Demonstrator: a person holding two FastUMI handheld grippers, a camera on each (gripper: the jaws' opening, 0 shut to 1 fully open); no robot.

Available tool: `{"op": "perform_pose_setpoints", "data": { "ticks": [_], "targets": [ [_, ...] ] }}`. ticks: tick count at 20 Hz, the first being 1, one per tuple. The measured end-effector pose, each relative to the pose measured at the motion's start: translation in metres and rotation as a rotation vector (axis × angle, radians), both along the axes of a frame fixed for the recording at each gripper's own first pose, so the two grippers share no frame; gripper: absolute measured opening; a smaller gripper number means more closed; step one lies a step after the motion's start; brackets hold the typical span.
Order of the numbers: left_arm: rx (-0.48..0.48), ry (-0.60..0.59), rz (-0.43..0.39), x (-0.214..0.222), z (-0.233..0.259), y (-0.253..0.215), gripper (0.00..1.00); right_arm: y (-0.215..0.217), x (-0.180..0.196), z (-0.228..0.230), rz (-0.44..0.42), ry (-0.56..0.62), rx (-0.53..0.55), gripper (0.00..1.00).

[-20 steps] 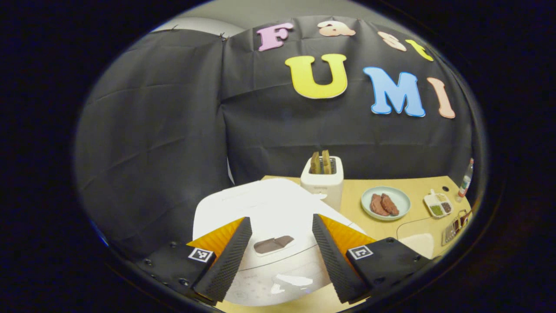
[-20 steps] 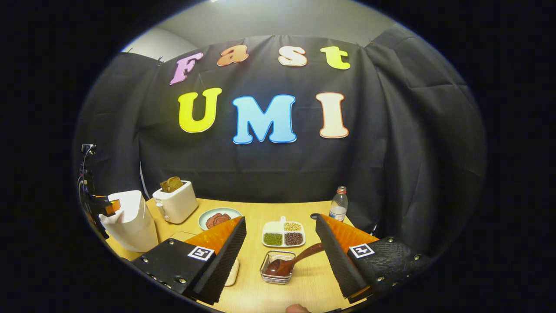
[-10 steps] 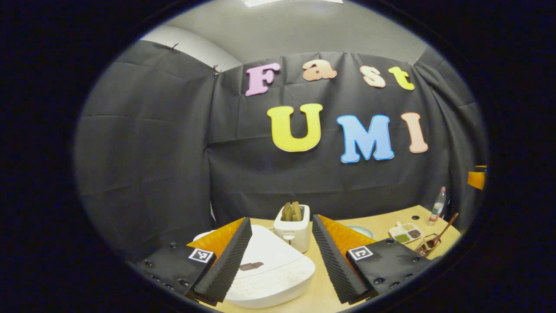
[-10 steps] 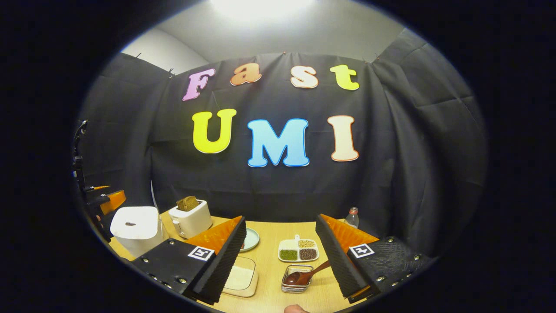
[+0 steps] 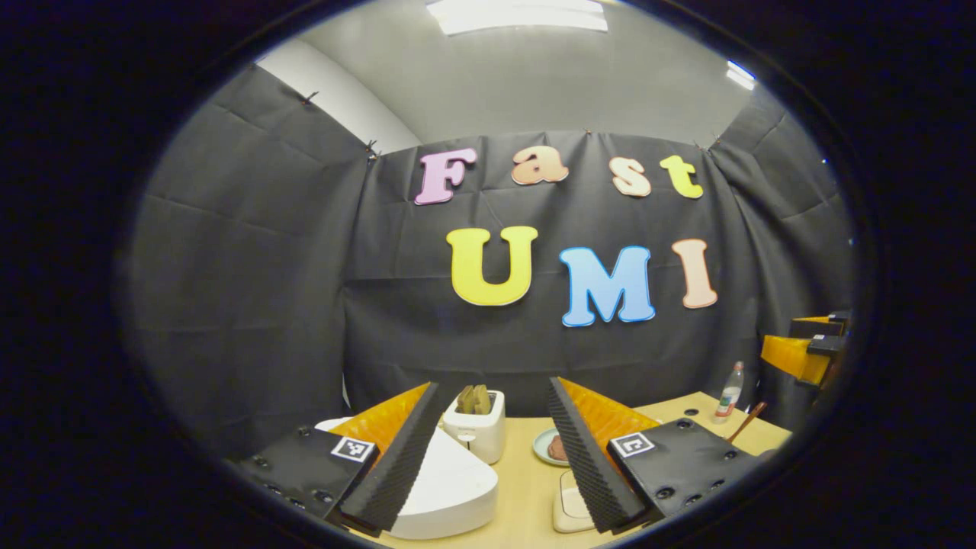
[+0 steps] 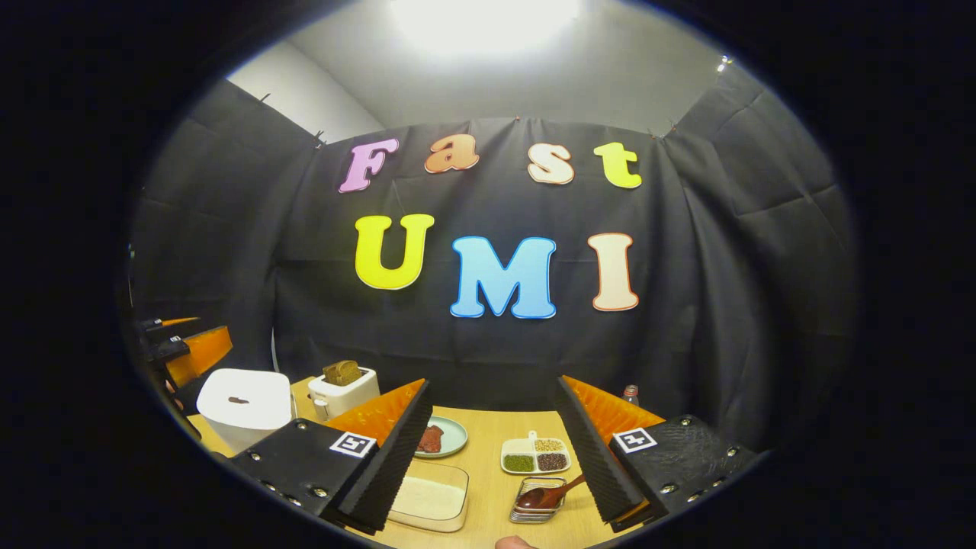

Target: Close the left gripper, press the button to open the rice cooker; take a wooden spoon from the chopstick holder with the right hand, scoop a spoonful of rice and pour it into the rice cooker, then put the wooden spoon back into the chopstick holder.

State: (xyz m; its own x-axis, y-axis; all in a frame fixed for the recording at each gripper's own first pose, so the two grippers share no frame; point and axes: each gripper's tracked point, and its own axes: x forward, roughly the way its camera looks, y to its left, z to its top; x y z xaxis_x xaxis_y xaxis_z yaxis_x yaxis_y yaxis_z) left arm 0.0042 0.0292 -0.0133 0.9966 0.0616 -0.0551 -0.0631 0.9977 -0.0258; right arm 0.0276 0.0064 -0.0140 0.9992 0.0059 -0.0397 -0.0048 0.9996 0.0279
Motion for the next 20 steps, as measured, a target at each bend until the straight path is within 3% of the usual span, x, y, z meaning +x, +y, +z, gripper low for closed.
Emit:
{"op": "perform_pose_setpoints", "data": {
  "ticks": [1,4,10,12,14,20],
  "targets": [
    [-0.013,0.001,-0.001,-0.002,0.002,-0.003,1.00,0.002,-0.001,0.002,-0.002,-0.008,0.006,0.98],
    [-0.007,-0.003,0.001,-0.003,0.007,-0.002,0.93,0.007,-0.004,0.004,0.003,-0.020,0.001,0.98],
    [0.007,-0.023,-0.013,-0.006,0.013,-0.005,0.92,0.008,-0.005,0.008,0.004,-0.024,0.003,0.98],
    [0.012,-0.028,-0.020,-0.005,0.015,-0.007,1.00,0.009,-0.004,0.011,0.005,-0.032,-0.008,0.98],
    [0.022,-0.038,-0.025,-0.005,0.020,-0.007,0.93,0.011,-0.004,0.012,0.008,-0.032,-0.015,0.98],
    [0.027,-0.041,-0.043,-0.003,0.019,-0.012,0.92,0.017,-0.006,0.013,0.011,-0.033,-0.028,0.98]
  ]
}}
